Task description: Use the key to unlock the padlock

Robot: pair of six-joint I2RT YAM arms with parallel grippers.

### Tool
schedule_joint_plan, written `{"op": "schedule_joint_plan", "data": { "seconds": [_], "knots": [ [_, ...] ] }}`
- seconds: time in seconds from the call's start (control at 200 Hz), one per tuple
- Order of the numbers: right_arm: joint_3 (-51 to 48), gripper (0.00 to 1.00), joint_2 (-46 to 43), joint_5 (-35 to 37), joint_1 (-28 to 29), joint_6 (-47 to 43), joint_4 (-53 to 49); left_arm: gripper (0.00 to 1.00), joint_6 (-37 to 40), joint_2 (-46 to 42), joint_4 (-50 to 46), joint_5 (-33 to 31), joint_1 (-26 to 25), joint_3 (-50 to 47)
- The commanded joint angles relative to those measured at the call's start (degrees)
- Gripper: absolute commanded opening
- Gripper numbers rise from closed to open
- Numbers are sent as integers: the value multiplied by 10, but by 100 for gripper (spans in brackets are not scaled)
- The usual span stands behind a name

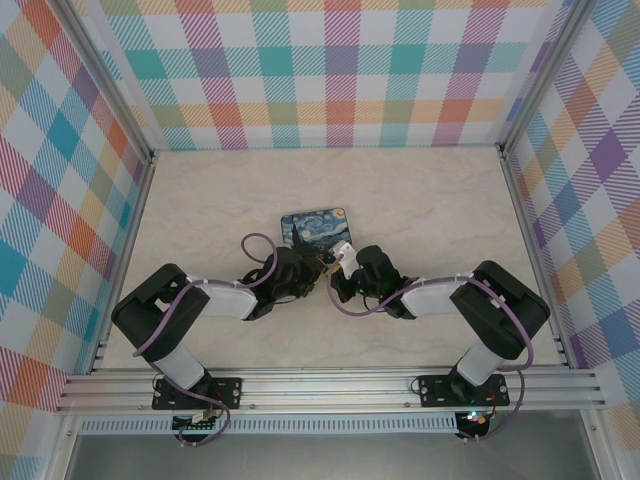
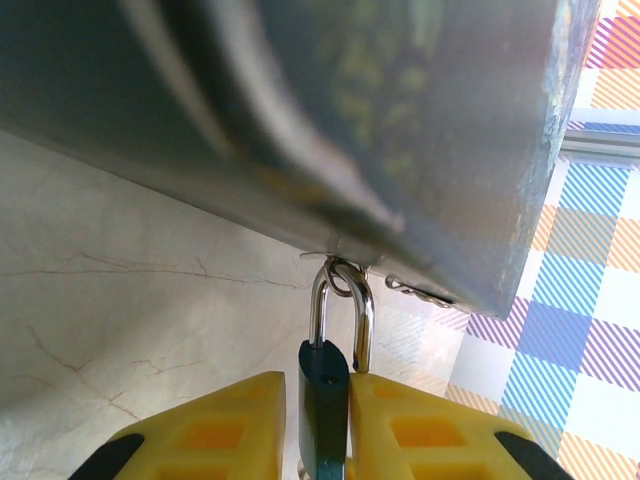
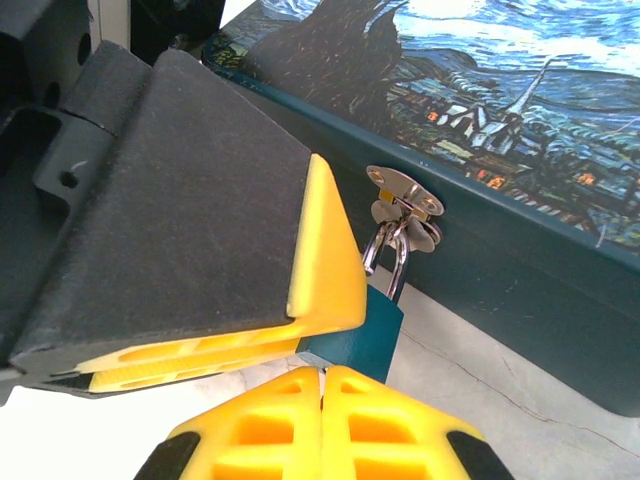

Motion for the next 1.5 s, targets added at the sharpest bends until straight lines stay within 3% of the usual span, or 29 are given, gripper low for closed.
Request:
{"op": "schedule_joint_plan", "data": {
  "seconds": [0.0,0.2,0.415,0.605,0.75,0.995,1.285,1.495],
  "knots": [
    [0,0,-3,-34,6,5,-2,20,0,20,-4,19,-9,15],
    [-5,0,-11,-24,6,10,-4,7,0,25,-4,19,-10,16],
    [-30,29,-55,16,6,-23,-27,2,3,23,-8,20,-9,21],
    [-52,45,-90,40,5,-51,-53,1,4,18,-13,20,-10,25],
    [-58,46,-100,62,6,-76,-71,1,4,17,-14,21,-10,26],
    [-56,51,-93,163,37,-168,-62,1,6,12,-16,23,-10,26],
    [-19,53,-50,165,44,-188,-61,1,6,11,-16,24,-9,27],
    [4,49,-28,163,45,-190,-52,1,6,8,-17,24,-10,25]
  ]
}}
